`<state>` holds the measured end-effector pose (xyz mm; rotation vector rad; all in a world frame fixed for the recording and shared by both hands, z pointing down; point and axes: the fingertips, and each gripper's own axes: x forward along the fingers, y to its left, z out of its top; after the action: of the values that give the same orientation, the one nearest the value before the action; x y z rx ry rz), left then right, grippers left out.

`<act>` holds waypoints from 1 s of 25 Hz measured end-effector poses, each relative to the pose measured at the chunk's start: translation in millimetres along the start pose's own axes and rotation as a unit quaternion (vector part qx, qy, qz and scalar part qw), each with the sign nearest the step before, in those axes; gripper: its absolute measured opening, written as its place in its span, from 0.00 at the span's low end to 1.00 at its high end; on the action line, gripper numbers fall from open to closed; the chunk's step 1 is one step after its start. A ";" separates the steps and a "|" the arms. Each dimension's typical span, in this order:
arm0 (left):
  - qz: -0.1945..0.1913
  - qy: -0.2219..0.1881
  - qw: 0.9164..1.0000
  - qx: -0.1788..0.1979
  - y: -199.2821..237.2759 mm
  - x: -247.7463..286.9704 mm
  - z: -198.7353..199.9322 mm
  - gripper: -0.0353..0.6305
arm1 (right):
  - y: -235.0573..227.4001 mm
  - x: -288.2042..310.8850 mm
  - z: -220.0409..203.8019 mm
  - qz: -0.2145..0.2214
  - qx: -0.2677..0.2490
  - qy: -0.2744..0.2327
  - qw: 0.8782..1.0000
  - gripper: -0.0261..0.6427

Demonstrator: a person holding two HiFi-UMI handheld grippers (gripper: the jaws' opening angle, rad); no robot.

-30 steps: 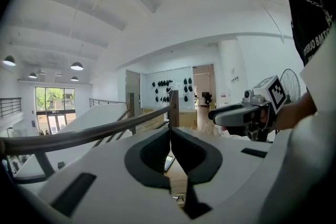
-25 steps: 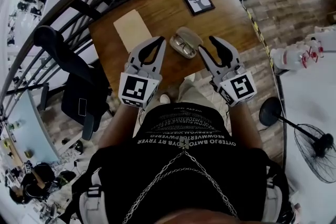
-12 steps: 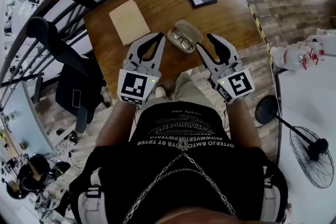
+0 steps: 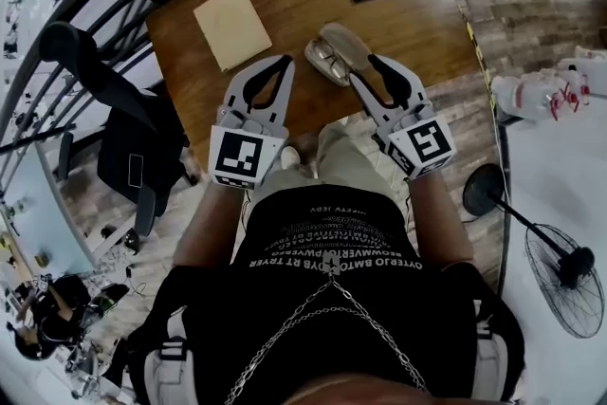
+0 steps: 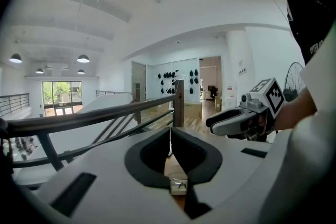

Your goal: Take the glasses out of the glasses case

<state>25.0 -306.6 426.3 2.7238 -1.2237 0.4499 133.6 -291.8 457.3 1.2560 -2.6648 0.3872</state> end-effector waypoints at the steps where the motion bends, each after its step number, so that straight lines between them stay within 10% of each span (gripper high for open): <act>1: 0.000 0.001 1.000 -0.001 0.2 -0.1 -3.0 0.10 | -0.1 1.6 -4.5 0.002 0.000 0.004 1.000 0.27; 25: -0.008 0.028 0.999 -0.023 3.7 21.1 -41.9 0.10 | -15.9 45.0 -88.5 0.011 0.014 0.076 0.997 0.25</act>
<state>26.4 -314.4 472.7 2.6617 -1.1827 0.4882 121.3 -307.5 555.8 1.1579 -2.5558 0.5041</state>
